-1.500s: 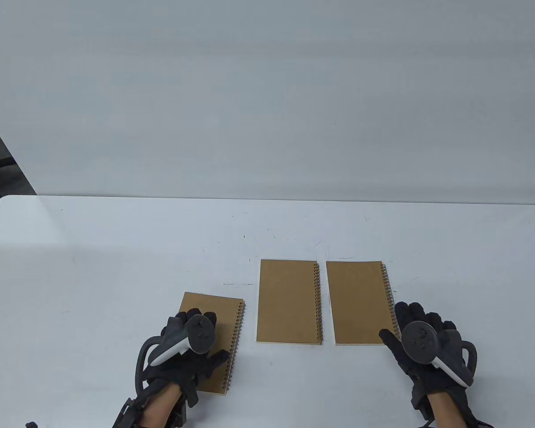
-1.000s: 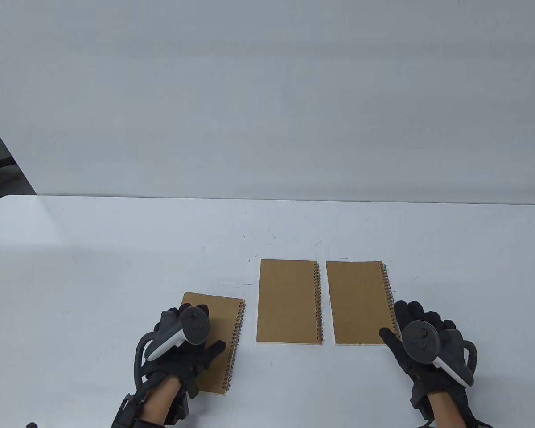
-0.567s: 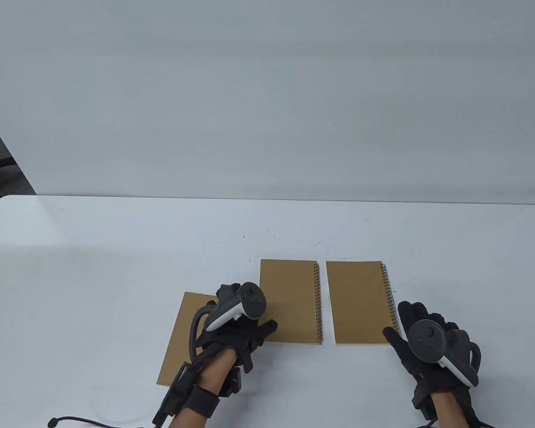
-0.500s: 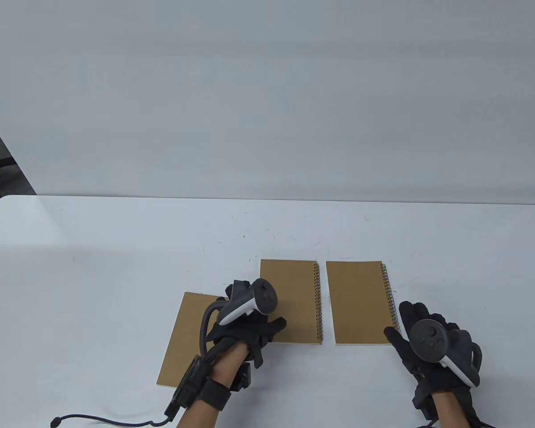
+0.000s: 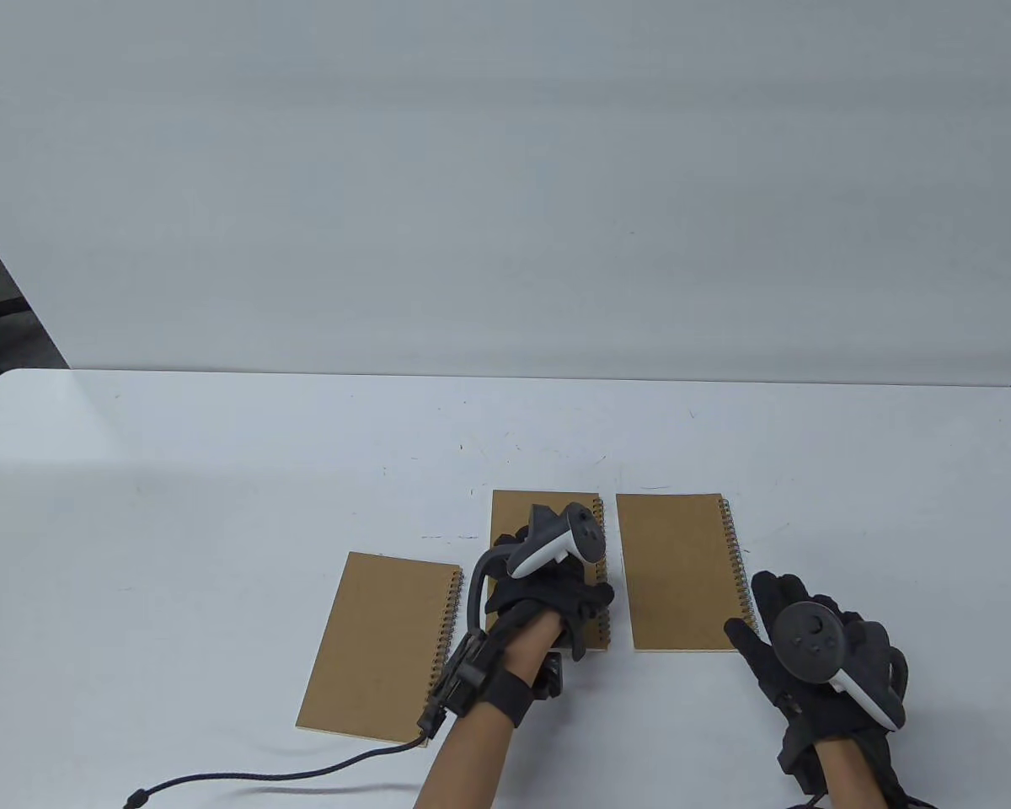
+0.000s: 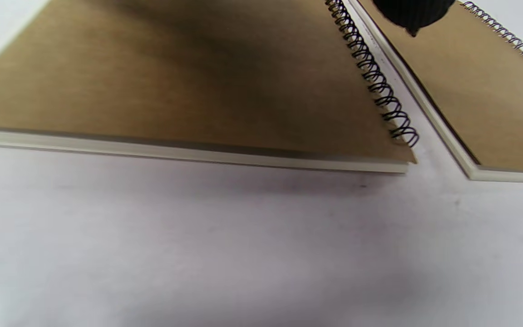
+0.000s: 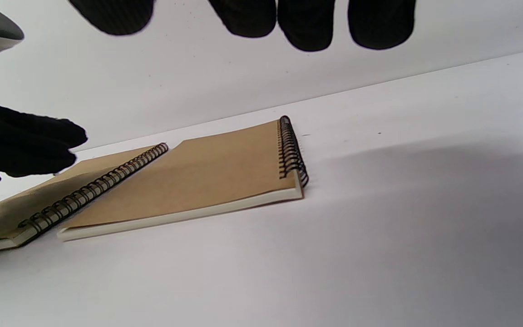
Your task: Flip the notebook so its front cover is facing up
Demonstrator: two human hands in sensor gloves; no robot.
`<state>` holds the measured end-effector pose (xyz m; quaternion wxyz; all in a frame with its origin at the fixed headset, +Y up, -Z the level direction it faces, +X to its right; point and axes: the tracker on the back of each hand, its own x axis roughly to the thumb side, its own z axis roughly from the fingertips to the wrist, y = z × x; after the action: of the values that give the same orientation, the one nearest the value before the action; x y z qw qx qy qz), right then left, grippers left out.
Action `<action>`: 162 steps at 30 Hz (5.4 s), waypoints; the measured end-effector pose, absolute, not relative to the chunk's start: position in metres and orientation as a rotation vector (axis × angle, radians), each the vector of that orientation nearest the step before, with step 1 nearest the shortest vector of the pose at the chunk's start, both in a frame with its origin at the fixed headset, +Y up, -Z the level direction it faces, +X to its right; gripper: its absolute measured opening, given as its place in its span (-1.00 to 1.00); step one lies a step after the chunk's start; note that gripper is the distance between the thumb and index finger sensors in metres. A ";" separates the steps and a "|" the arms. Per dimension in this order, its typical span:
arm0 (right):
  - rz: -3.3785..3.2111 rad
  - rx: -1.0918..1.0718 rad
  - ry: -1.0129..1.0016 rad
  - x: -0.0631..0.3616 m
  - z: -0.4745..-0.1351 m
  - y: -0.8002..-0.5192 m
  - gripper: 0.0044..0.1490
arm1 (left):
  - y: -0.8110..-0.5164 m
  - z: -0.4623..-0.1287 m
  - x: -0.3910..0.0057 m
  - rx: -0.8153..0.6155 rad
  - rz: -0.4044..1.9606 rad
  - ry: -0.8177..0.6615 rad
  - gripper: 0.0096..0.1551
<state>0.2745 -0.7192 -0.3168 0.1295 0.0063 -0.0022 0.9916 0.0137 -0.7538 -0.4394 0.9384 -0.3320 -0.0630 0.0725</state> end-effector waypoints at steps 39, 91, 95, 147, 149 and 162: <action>2.888 0.012 0.062 0.274 -0.320 -0.724 -0.07 | -0.658 -0.439 -0.017 -0.392 0.267 -0.034 0.09; 2.921 0.027 0.140 0.271 -0.322 -0.732 -0.08 | -0.766 -0.347 -0.128 -0.561 -0.077 0.040 0.23; 2.915 0.027 0.140 0.271 -0.321 -0.732 -0.08 | -0.758 -0.348 -0.125 -0.494 -0.240 0.036 0.04; 2.886 -0.037 0.200 0.281 -0.324 -0.735 -0.08 | -0.747 -0.430 -0.063 -0.311 -0.003 0.060 0.25; 2.886 -0.035 0.187 0.282 -0.323 -0.734 -0.08 | -0.741 -0.422 -0.072 -0.313 0.098 0.045 0.21; 2.903 -0.032 0.088 0.284 -0.326 -0.737 0.18 | -0.730 -0.341 -0.192 -0.221 0.000 -0.167 0.20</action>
<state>0.2836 -0.7372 -0.3260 0.1184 -0.0110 0.0302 0.9924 -0.1921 -0.7300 -0.3412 0.9905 -0.1099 -0.0831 -0.0002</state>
